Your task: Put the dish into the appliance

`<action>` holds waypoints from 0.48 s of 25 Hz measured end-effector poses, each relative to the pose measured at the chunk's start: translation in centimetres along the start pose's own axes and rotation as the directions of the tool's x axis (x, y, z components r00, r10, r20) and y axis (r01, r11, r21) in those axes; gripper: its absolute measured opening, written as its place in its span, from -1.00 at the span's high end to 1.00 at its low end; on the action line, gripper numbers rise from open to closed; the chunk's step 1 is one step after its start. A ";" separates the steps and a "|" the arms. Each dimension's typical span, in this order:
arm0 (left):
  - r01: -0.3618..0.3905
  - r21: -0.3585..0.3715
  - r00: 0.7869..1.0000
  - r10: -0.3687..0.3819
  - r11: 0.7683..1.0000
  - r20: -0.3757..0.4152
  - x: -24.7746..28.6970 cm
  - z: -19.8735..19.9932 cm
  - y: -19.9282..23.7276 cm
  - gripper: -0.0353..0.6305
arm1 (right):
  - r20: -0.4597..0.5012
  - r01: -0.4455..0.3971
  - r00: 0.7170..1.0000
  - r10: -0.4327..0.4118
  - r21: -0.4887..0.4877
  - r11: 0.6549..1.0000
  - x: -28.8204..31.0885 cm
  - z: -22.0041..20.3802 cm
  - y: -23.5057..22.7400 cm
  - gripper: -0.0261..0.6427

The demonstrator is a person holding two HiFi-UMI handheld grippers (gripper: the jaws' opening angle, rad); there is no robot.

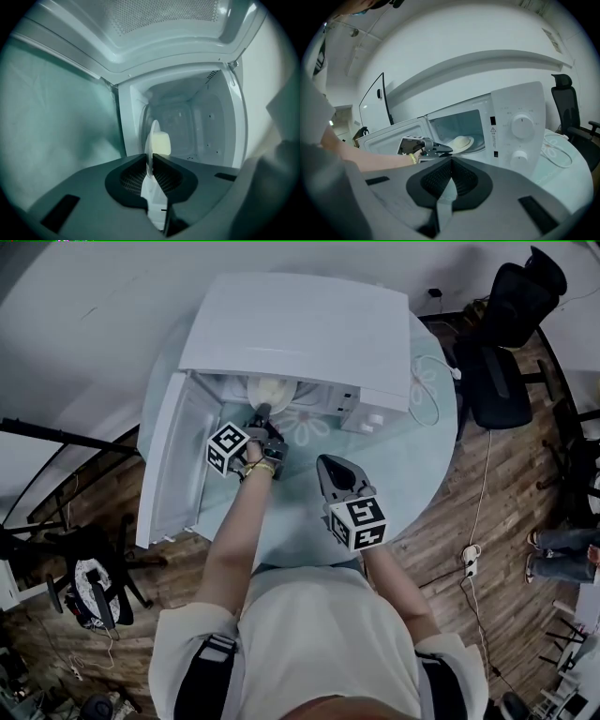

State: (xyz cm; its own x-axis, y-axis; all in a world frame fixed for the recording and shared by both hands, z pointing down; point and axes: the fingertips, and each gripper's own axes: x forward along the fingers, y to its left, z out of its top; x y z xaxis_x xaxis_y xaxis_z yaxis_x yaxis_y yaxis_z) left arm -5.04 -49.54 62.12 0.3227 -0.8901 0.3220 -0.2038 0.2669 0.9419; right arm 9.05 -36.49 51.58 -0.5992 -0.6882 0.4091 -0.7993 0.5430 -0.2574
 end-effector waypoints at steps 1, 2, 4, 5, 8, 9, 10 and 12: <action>-0.004 -0.003 1.000 0.004 1.000 0.003 0.3 0.2 0.0 0.77 | -0.002 -0.001 1.000 0.001 0.004 1.000 0.1 -0.1 -0.1 0.91; -0.009 -0.002 1.000 0.009 1.000 0.005 0.6 0.3 0.0 0.77 | -0.004 -0.003 1.000 0.003 0.006 1.000 0.1 -0.1 -0.3 0.91; -0.017 0.006 1.000 0.017 1.000 0.009 1.2 0.6 -0.1 0.77 | -0.008 -0.006 1.000 0.006 0.009 1.000 0.3 -0.2 -0.4 0.91; -0.022 0.012 1.000 0.022 1.000 0.010 1.4 0.7 -0.2 0.77 | -0.010 -0.007 1.000 0.007 0.010 1.000 0.4 -0.2 -0.5 0.91; -0.042 0.050 0.999 0.042 0.998 0.010 1.8 1.1 -0.5 0.77 | -0.016 -0.014 1.000 0.014 0.017 1.000 0.7 -0.2 -0.5 0.91; -0.044 0.071 0.999 0.044 0.997 0.008 1.8 1.2 -0.6 0.77 | -0.016 -0.017 1.000 0.017 0.020 1.000 0.8 -0.2 -0.5 0.91; -0.041 0.086 0.999 0.041 0.995 0.003 1.8 1.3 -0.7 0.77 | -0.016 -0.019 1.000 0.020 0.023 1.000 0.9 -0.2 -0.5 0.91; -0.024 0.097 1.000 0.025 0.995 -0.005 1.8 1.5 -1.0 0.77 | -0.017 -0.025 1.000 0.025 0.022 0.999 1.1 -0.3 -0.3 0.91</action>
State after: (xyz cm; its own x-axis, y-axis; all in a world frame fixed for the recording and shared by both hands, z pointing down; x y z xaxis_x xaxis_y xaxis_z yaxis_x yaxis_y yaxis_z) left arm -5.63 -51.92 61.64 0.3224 -0.8811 0.3459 -0.3007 0.2512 0.9200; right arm 8.64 -37.29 52.34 -0.6181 -0.6663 0.4171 -0.7852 0.5489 -0.2866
